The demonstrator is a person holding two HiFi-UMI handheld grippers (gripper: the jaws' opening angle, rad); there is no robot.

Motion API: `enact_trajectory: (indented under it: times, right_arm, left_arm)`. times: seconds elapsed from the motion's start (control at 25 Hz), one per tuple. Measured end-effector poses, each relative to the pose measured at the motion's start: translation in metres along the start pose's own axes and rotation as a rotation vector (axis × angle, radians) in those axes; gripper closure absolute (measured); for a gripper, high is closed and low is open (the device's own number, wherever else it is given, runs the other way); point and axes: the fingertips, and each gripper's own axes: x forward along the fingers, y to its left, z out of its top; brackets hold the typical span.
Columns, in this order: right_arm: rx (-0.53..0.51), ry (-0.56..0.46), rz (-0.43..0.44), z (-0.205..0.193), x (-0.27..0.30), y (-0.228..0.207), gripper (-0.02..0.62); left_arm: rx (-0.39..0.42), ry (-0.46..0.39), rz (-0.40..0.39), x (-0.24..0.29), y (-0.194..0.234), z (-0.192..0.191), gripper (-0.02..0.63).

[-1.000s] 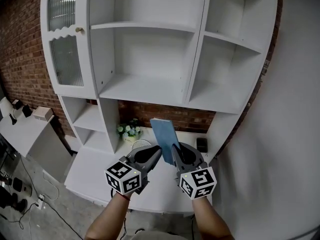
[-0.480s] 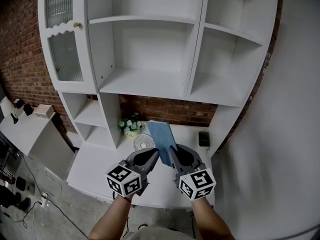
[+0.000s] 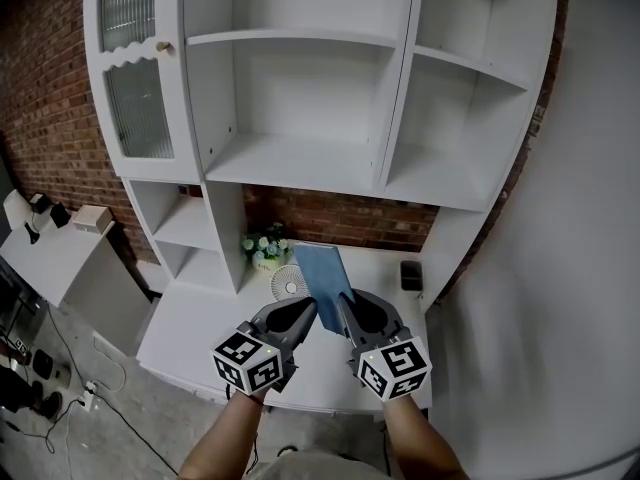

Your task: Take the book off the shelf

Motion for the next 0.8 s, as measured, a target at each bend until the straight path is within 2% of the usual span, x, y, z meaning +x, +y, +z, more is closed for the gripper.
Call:
enact_trajectory:
  times: [0.8]
  right_arm:
    - [-0.008,0.011,0.014,-0.002,0.0,0.0043,0.541]
  left_arm:
    - [-0.004,-0.002,0.008,-0.004,-0.0004,-0.0009,0.586]
